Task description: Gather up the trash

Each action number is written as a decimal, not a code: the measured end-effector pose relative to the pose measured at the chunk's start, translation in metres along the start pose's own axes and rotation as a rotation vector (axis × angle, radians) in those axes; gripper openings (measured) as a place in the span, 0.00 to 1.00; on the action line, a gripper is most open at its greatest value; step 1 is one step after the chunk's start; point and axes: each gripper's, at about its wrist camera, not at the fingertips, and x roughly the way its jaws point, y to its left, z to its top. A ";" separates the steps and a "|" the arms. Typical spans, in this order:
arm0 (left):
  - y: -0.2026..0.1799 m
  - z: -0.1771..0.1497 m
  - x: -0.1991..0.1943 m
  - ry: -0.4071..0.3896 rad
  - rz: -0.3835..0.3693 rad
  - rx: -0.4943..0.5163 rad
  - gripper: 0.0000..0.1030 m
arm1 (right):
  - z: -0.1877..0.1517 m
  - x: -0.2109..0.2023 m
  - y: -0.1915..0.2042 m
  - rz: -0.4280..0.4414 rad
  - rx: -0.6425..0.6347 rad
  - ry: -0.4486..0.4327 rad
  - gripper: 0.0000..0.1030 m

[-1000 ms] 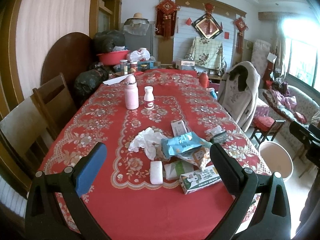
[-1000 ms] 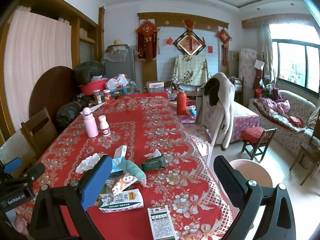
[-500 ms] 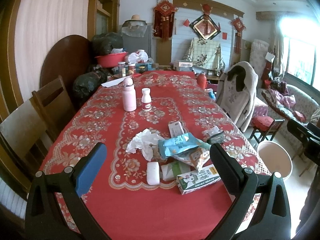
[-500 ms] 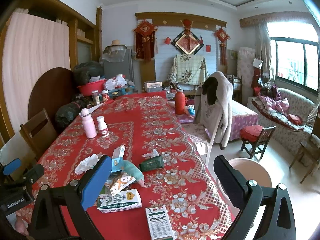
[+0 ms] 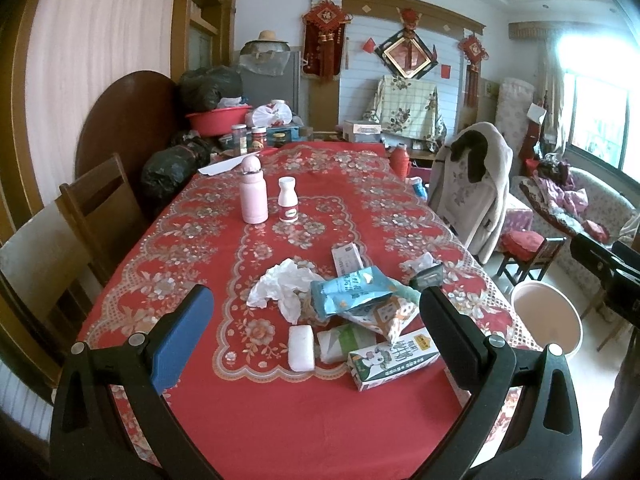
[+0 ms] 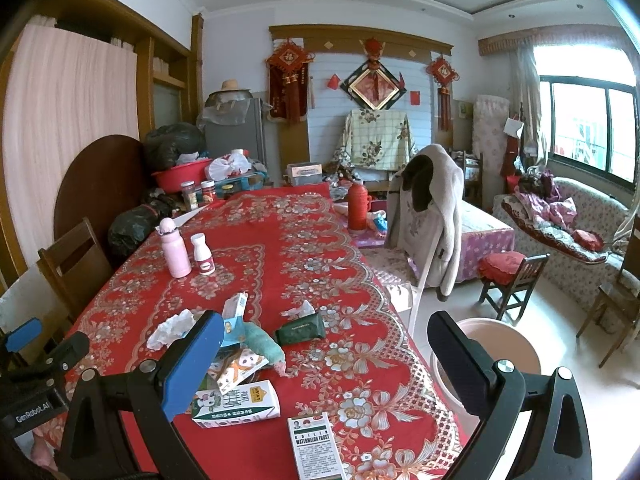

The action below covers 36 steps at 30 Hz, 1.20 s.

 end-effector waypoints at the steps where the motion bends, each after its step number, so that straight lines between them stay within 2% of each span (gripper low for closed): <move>1: -0.001 0.000 0.000 0.000 0.000 -0.001 0.99 | -0.001 0.000 0.000 -0.001 -0.001 -0.001 0.98; 36: -0.012 0.000 0.002 0.007 -0.014 0.016 0.99 | 0.003 0.007 0.005 0.000 -0.014 0.018 0.98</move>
